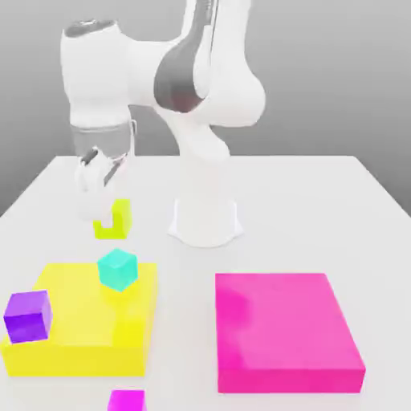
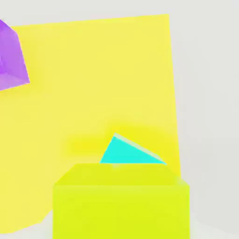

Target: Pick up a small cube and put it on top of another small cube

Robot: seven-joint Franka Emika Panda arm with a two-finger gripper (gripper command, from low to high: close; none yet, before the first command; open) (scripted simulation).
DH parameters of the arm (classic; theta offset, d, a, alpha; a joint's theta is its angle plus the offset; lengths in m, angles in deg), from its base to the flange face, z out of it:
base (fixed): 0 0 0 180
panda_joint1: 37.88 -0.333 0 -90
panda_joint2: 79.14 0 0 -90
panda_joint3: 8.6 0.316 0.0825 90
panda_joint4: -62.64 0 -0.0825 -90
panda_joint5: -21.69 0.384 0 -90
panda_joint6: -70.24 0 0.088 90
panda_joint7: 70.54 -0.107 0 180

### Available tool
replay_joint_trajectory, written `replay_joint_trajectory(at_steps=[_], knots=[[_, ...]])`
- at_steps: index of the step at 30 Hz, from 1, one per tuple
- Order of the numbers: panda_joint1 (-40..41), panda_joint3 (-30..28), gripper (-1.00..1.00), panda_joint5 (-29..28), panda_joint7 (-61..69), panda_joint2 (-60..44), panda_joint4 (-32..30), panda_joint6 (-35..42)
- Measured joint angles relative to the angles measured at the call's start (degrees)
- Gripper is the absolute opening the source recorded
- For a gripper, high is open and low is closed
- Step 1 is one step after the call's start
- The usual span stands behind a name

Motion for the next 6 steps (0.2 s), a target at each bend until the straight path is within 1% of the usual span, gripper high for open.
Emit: replay_joint_trajectory(at_steps=[2, 3, 6], knots=[[-0.03, -0.17, -1.0, -0.01, 0.16, -3.91, -0.87, -4.78], [-0.08, -0.22, 1.0, 0.04, 0.22, -5.74, -1.26, -7.01], [-0.08, -0.22, 1.0, 0.04, 0.22, -5.74, -1.26, -7.01]])
